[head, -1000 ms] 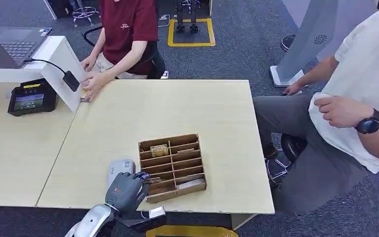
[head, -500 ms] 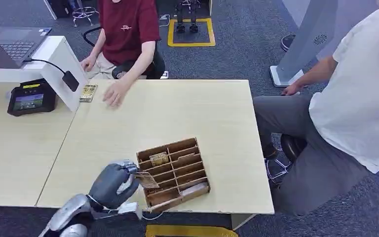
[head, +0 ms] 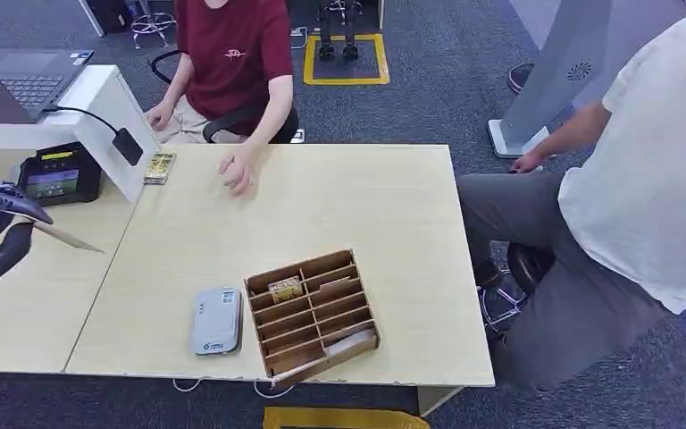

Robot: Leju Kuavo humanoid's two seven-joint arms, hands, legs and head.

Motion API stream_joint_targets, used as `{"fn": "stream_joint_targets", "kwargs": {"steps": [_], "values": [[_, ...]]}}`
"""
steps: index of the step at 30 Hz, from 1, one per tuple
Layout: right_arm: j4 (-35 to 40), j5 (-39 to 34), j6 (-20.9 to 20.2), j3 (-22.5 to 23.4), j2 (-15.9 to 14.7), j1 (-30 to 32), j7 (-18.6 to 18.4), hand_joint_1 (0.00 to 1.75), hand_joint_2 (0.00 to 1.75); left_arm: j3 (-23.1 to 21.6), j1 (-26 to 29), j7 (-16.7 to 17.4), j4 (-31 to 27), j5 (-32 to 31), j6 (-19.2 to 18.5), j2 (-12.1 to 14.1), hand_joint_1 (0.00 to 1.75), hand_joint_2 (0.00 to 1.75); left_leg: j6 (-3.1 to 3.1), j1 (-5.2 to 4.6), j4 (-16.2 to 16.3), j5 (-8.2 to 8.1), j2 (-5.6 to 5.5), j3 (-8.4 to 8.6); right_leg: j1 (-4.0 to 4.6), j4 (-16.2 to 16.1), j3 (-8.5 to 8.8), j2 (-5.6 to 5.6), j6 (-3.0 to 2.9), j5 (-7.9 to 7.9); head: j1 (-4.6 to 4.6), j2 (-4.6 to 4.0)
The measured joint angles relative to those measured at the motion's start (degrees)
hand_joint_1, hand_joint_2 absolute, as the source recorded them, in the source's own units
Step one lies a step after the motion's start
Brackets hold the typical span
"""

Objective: Pass the card to the sensor for recognition and then transmit it.

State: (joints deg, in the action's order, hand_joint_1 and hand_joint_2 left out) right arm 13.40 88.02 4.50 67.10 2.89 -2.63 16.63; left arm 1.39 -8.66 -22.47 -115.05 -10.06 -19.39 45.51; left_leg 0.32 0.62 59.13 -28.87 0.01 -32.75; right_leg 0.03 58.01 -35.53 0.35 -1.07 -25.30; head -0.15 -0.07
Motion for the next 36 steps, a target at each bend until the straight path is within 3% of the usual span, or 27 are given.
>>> {"fn": "stream_joint_targets", "kwargs": {"steps": [3,8,10,14,16,19,22,28,36], "values": [[0.0,0.0,-0.2,0.1,0.0,0.0,-0.1,0.0,1.75,3.0,1.4,0.0,-1.2,-0.1,0.0,1.2,1.75,1.75,0.0,-0.01,0.0,0.0,0.01,0.02,0.0,0.0,0.0,0.01,0.0,0.0,0.0,-0.02],[0.0,-0.1,0.0,0.4,0.0,0.0,-0.2,0.0,1.75,6.5,3.9,0.4,-2.0,-3.9,2.2,0.8,1.75,1.75,-0.03,-0.01,0.0,-0.02,-0.02,0.02,0.0,0.0,-0.01,0.0,0.0,-0.01,0.0,-0.02],[0.0,-0.2,0.0,0.4,0.0,-0.1,-0.3,0.0,1.75,6.7,3.9,3.6,-1.9,-10.1,4.8,0.0,1.75,1.75,-0.03,-0.01,0.0,-0.03,-0.03,0.03,0.0,-0.1,-0.02,-0.01,0.0,-0.01,0.02,0.0],[0.0,0.0,0.2,0.4,0.0,0.0,-0.5,0.0,1.75,6.0,1.9,13.5,1.6,-26.0,10.9,-2.0,1.75,1.75,-0.08,-0.02,0.0,-0.04,0.03,0.09,0.0,-0.1,-0.09,0.05,-0.03,0.01,-0.04,-0.02],[0.0,0.4,0.3,0.5,0.0,0.1,-0.8,0.0,1.75,3.0,-4.6,17.3,7.7,-32.5,13.4,-5.0,1.75,1.75,-0.03,-0.07,0.1,0.14,-0.31,0.32,0.0,-0.1,-0.14,-0.19,0.02,-0.02,-0.2,0.0],[-0.1,1.3,0.5,0.3,0.0,-0.9,-1.1,0.0,1.75,-5.1,-13.1,26.5,19.0,-45.3,19.7,-11.1,1.75,1.75,-0.16,-0.07,0.0,0.39,-0.76,0.24,-0.05,-0.1,-0.04,-0.7,-0.15,0.26,-0.24,0.0],[0.0,1.7,0.5,0.1,0.0,-1.0,-1.3,0.0,1.75,-9.6,-18.7,29.8,26.3,-50.0,21.6,-15.5,1.75,1.75,-0.17,-0.04,0.1,0.47,-0.67,0.16,-0.01,-0.1,-0.1,-0.59,-0.15,0.43,-0.11,0.0],[-0.1,1.9,0.5,0.0,0.0,-0.9,-1.7,0.0,1.75,-13.8,-24.3,31.4,33.4,-51.0,22.3,-19.3,1.75,1.75,-0.14,-0.06,0.1,0.44,-0.26,0.17,-0.05,-0.1,-0.24,-0.18,-0.15,0.45,-0.11,0.0],[-0.1,1.9,0.5,-0.1,0.0,-0.8,-2.1,0.0,1.75,-14.6,-25.9,31.5,36.2,-51.0,22.3,-21.3,1.75,1.75,-0.15,-0.05,0.1,0.44,-0.14,0.11,-0.03,-0.1,-0.38,-0.07,-0.16,0.45,-0.13,0.0]]}}
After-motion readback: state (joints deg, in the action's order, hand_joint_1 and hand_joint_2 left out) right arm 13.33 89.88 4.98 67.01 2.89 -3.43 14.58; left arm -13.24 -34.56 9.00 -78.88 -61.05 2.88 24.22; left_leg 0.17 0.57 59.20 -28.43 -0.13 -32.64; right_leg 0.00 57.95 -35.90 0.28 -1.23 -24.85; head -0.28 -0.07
